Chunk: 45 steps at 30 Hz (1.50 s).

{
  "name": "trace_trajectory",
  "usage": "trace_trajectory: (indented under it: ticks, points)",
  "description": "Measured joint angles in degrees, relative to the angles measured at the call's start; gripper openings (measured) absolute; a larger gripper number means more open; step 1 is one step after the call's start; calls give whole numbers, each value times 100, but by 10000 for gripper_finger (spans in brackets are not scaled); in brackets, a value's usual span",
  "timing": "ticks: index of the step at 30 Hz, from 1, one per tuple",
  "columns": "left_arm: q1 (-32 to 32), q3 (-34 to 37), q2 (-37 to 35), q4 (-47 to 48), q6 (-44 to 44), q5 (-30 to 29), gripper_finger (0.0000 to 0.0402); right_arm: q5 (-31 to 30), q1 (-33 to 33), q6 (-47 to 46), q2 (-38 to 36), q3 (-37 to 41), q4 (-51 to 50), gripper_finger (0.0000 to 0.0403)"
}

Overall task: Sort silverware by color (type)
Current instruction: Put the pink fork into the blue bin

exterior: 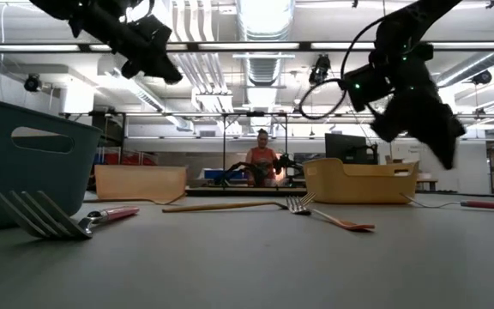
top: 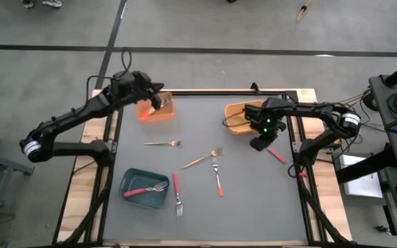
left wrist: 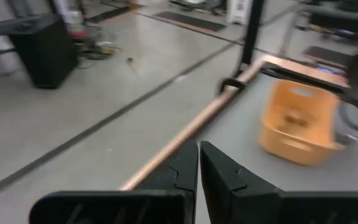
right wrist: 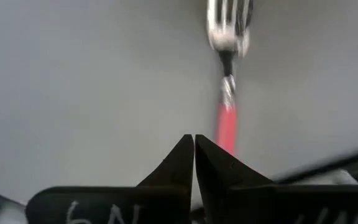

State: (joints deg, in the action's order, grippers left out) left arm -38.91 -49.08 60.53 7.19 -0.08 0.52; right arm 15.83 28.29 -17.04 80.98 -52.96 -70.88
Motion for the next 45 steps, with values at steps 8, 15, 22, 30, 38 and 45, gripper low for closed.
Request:
trace_trajectory:
  ticks: [8, 15, 22, 30, 38, 45]
  points:
    - [1201, 7, 1, 434, -388, 11, 0, -446, -291, 94, -7, 460, 373, 9]
    - [2249, 13, -2, 841, -771, 6, 0, -453, -354, -176, -7, 945, 871, 17]
    - [3002, 13, 3, 834, -1009, -396, 0, -937, -356, -407, -7, 960, 1036, 78]
    - [3663, 15, 9, 828, -1300, -849, 0, -1378, -355, -540, -22, 1200, 1760, 146]
    - [4145, 15, 13, 669, -1455, -1204, 0, -1432, -369, -253, -23, 1380, 1956, 138]
    - [4301, 15, 13, 246, -1550, -1215, 0, -1283, -526, -247, -23, 1391, 2136, 58]
